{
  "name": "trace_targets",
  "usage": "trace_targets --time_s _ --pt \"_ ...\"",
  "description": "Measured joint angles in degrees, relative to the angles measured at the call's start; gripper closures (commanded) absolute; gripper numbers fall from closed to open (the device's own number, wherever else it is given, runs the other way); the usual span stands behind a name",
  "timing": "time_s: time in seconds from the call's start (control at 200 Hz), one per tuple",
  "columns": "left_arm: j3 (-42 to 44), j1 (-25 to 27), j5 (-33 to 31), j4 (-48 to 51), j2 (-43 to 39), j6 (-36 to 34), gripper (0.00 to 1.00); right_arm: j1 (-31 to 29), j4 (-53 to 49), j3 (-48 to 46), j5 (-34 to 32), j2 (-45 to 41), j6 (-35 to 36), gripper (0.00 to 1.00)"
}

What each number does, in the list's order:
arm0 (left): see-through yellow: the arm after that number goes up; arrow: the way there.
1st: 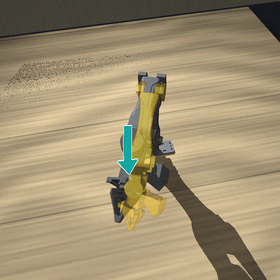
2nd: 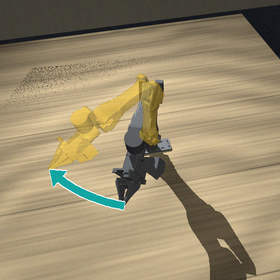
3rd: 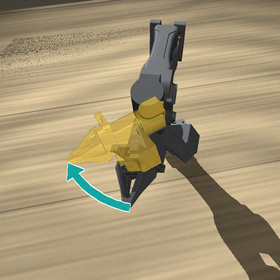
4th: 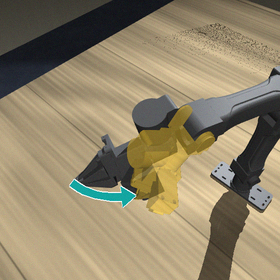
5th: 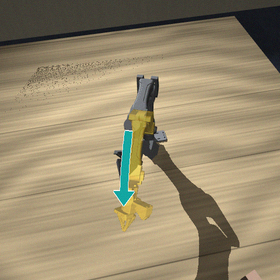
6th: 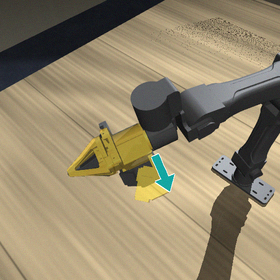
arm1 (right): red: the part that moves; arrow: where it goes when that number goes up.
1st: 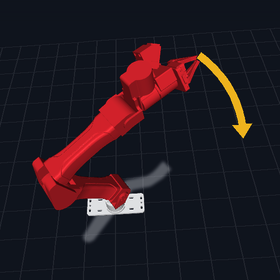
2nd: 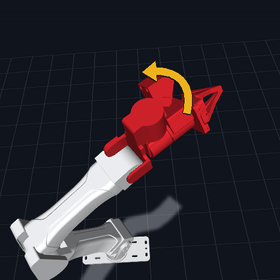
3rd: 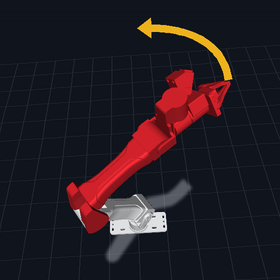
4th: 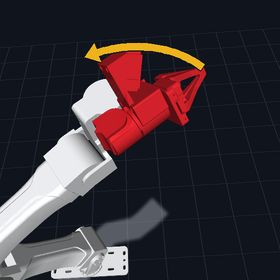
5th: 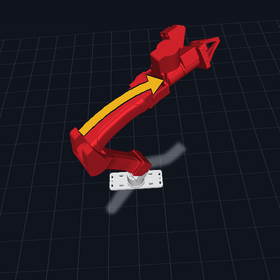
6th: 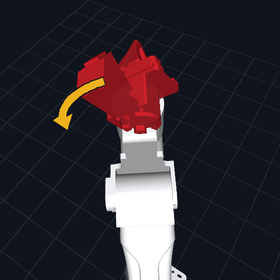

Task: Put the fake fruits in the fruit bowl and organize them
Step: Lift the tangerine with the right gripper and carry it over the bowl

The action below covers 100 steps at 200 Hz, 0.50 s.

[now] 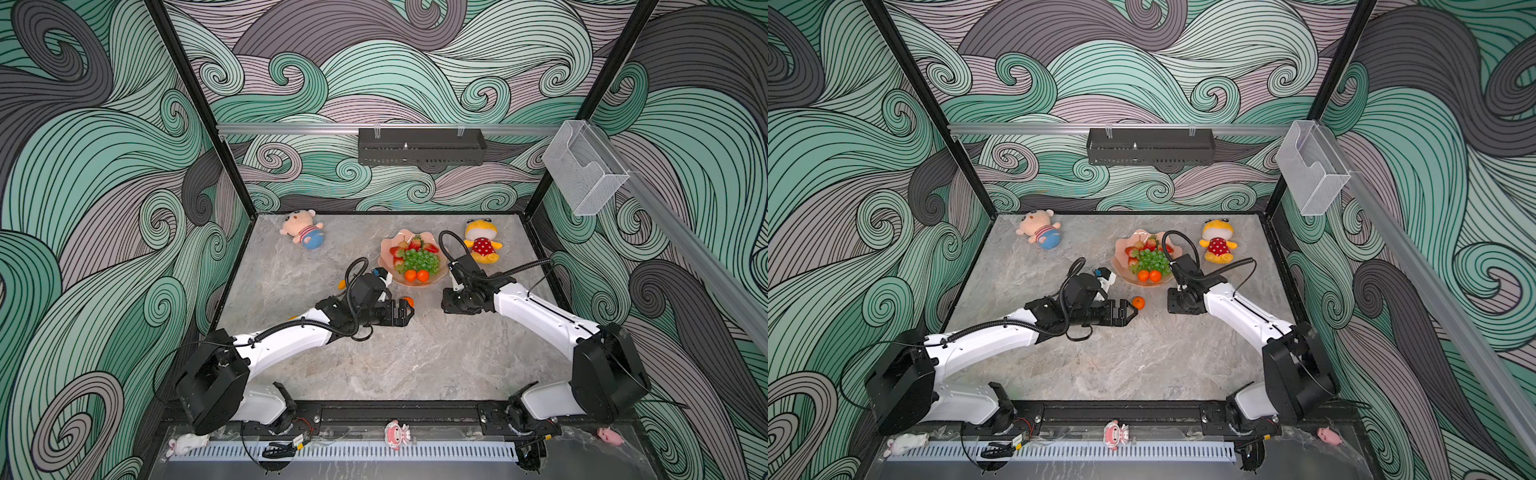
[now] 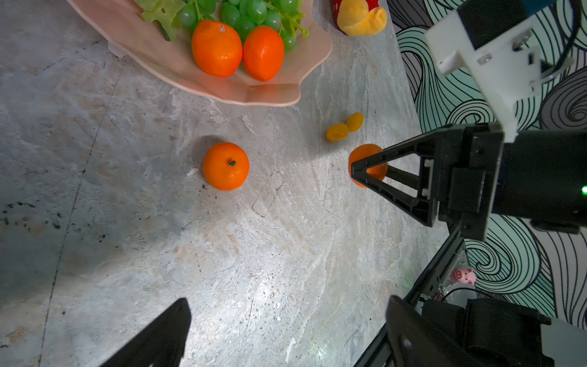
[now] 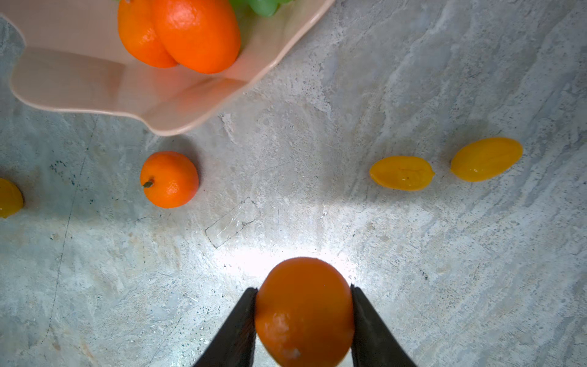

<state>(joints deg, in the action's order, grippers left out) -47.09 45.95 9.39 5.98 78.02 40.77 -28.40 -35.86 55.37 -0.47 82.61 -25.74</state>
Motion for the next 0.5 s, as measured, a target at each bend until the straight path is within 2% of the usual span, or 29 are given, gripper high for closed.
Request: trace_targets --time_s 0.295,0.5 --pt "0.00 -5.01 0.94 -0.22 -0.66 0.42 0.01 -0.63 -1.84 6.64 -0.66 0.13 0.02 0.58" --pt "-0.04 -9.66 3.13 -0.74 -0.66 0.42 0.01 -1.55 -2.23 14.14 -0.66 4.33 0.44 0.58"
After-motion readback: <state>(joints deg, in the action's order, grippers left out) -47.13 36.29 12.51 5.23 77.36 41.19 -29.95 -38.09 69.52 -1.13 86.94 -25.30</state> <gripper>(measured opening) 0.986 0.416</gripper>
